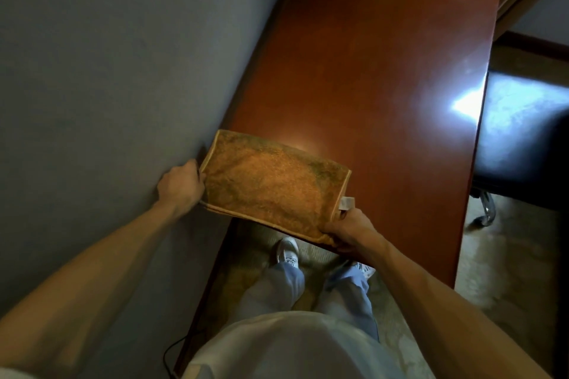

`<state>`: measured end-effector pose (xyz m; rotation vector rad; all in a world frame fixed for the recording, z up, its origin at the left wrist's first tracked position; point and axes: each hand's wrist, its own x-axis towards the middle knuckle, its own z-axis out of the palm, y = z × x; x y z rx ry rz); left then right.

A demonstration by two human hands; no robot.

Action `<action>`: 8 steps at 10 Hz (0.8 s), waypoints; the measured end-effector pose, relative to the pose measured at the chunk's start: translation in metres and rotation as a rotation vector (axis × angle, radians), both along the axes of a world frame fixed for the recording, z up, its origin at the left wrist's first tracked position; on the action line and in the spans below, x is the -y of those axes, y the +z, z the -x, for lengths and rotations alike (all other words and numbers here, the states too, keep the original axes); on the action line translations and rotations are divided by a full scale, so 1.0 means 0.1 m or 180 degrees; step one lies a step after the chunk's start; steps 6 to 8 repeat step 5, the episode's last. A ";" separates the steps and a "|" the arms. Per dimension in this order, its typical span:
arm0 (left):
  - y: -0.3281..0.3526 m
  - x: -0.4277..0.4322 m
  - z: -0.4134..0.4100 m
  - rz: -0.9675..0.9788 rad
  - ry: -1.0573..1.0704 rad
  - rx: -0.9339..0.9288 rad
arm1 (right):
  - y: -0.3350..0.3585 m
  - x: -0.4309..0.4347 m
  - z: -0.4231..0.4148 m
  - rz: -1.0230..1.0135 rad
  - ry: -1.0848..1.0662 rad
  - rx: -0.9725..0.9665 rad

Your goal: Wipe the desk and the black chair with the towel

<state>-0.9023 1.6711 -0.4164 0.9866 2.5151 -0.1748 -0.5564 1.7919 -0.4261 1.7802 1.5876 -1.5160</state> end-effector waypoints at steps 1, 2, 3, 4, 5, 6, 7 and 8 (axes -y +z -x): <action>-0.02 0.03 -0.03 -0.0021 -0.0116 -0.0131 | 0.03 0.04 -0.06 0.0124 -0.0072 -0.0013; 0.08 0.02 -0.08 0.0014 -0.0209 -0.0282 | 0.13 -0.03 -0.16 0.0060 0.0043 0.0060; 0.22 -0.02 -0.20 -0.0095 -0.0396 -0.0495 | 0.20 -0.13 -0.31 -0.0192 -0.0093 0.0051; 0.38 -0.09 -0.35 -0.0240 -0.0358 -0.0312 | 0.34 -0.17 -0.45 -0.0357 -0.0232 -0.0129; 0.49 -0.13 -0.53 -0.0312 -0.0378 -0.0069 | 0.53 -0.12 -0.60 -0.0464 -0.0390 -0.0312; 0.49 -0.13 -0.53 -0.0312 -0.0378 -0.0069 | 0.53 -0.12 -0.60 -0.0464 -0.0390 -0.0312; 0.49 -0.13 -0.53 -0.0312 -0.0378 -0.0069 | 0.53 -0.12 -0.60 -0.0464 -0.0390 -0.0312; 0.49 -0.13 -0.53 -0.0312 -0.0378 -0.0069 | 0.53 -0.12 -0.60 -0.0464 -0.0390 -0.0312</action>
